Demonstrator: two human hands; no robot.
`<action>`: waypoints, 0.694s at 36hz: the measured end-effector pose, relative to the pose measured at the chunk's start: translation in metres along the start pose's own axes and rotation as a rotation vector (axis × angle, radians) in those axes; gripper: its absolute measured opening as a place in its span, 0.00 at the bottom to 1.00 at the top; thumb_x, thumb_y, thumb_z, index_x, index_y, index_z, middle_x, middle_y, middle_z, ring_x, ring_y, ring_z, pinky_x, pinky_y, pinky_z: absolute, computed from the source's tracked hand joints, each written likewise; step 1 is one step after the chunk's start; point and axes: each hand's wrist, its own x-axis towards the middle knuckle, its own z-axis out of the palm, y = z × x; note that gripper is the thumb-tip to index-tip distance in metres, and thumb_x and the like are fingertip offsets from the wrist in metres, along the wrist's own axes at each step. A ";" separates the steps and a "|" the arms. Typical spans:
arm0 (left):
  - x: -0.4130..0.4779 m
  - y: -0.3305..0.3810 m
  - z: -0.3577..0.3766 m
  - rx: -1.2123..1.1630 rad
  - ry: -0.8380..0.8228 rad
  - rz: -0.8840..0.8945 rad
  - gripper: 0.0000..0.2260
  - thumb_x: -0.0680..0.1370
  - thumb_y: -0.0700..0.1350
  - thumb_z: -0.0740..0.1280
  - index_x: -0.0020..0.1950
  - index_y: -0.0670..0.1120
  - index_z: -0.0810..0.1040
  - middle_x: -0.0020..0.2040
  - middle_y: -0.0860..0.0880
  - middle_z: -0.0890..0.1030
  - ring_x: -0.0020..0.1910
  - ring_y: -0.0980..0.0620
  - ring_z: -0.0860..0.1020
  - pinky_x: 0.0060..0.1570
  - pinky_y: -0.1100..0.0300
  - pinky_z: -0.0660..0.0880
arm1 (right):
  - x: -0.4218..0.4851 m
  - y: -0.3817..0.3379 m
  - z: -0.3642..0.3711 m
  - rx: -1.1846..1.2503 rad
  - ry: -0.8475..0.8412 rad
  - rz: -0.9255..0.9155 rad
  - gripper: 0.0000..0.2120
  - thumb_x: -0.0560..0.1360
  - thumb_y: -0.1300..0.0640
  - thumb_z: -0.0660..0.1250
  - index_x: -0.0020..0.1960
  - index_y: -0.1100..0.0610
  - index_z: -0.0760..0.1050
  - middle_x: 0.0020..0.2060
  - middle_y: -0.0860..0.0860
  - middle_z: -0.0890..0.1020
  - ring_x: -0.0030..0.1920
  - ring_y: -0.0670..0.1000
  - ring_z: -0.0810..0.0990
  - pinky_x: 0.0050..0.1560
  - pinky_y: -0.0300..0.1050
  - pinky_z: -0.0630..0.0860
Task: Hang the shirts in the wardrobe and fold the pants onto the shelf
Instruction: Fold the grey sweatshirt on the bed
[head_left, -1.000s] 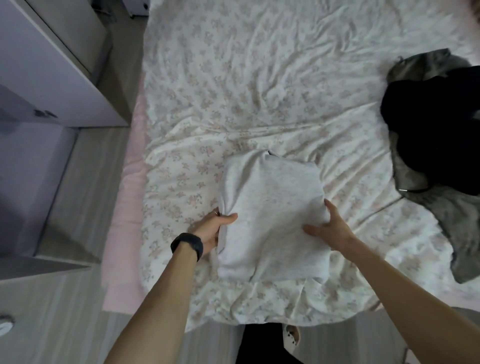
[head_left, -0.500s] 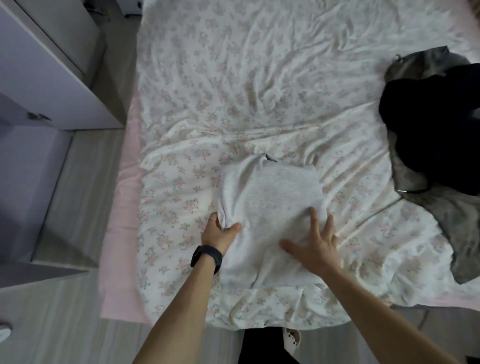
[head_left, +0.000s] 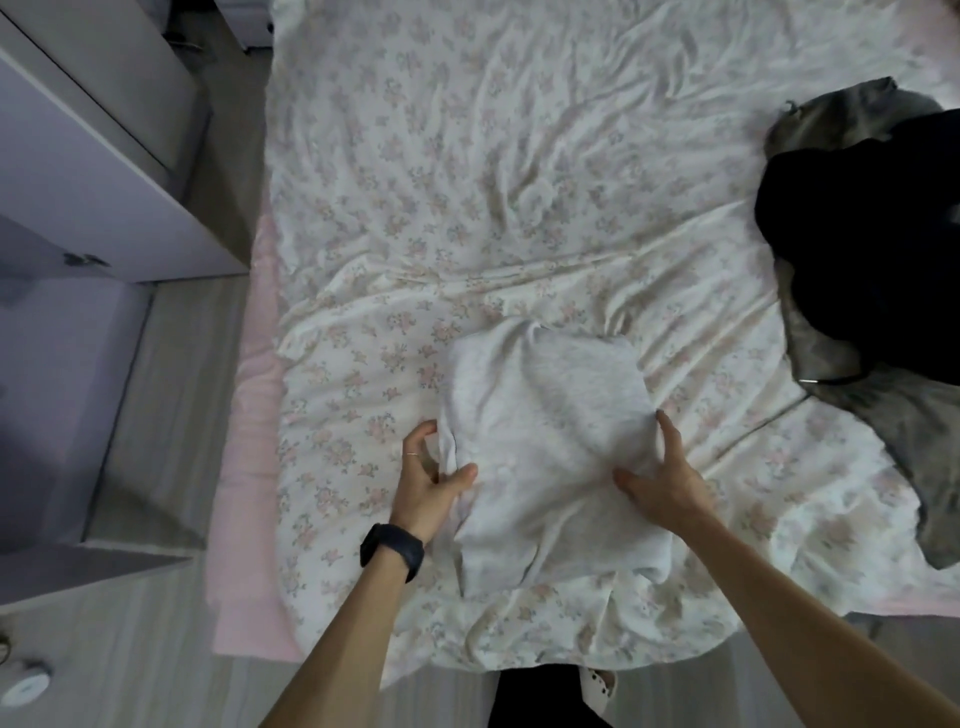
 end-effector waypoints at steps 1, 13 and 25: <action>-0.003 0.001 0.000 0.012 0.003 0.039 0.30 0.76 0.40 0.75 0.69 0.60 0.65 0.67 0.57 0.73 0.60 0.54 0.79 0.59 0.55 0.78 | 0.000 -0.001 0.000 0.003 -0.007 -0.009 0.48 0.73 0.48 0.75 0.77 0.30 0.44 0.68 0.64 0.74 0.61 0.68 0.77 0.52 0.54 0.75; -0.048 0.048 -0.007 0.178 0.065 0.134 0.20 0.81 0.42 0.68 0.67 0.63 0.76 0.29 0.66 0.76 0.25 0.64 0.72 0.28 0.72 0.70 | -0.043 -0.020 -0.019 -0.004 0.026 -0.223 0.40 0.75 0.55 0.73 0.79 0.37 0.57 0.63 0.60 0.78 0.57 0.63 0.79 0.55 0.49 0.75; -0.184 0.186 -0.111 -0.070 -0.050 0.049 0.27 0.73 0.36 0.77 0.62 0.65 0.80 0.61 0.48 0.80 0.57 0.50 0.81 0.56 0.52 0.80 | -0.166 -0.119 -0.107 0.291 -0.098 -0.632 0.41 0.70 0.66 0.76 0.68 0.29 0.66 0.62 0.52 0.78 0.43 0.40 0.82 0.41 0.30 0.77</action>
